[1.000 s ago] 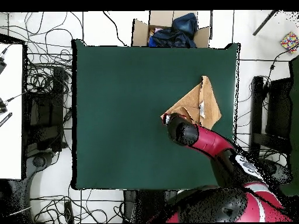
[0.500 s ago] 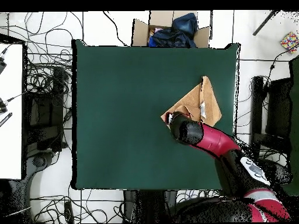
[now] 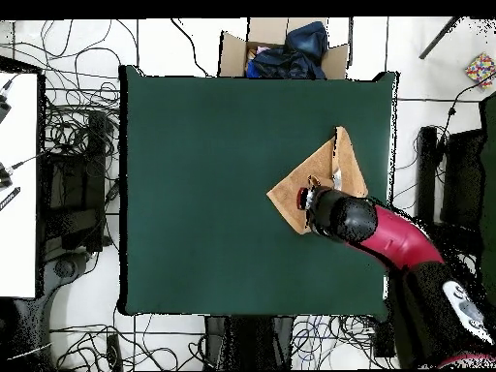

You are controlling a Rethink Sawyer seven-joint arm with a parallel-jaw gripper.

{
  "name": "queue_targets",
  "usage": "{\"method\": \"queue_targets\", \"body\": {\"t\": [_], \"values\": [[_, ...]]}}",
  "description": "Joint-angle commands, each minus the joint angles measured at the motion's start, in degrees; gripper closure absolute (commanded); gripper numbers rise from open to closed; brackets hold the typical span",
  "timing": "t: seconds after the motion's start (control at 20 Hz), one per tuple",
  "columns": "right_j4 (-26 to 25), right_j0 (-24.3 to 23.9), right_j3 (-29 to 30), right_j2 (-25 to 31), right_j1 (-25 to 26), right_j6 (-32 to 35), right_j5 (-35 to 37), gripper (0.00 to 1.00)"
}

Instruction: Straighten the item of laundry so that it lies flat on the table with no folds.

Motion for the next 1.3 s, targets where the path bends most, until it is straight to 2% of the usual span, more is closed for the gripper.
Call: {"method": "queue_targets", "body": {"t": [0.05,0.2,0.4,0.5,0.95,1.3], "values": [[0.2,-2.1,-0.4,6.7,-2.5,-0.2,6.1,1.00],[-0.8,-4.2,0.2,8.1,-1.9,-1.4,4.7,1.00],[-3.6,-9.6,2.5,11.1,0.7,-3.1,-1.5,1.00],[-4.8,-11.5,3.2,11.9,1.0,-3.6,-1.9,1.00],[-11.9,-17.4,9.1,14.5,-2.2,-0.9,-7.9,1.00],[-15.3,-20.1,13.7,15.5,-4.9,1.2,-10.1,1.00]]}}
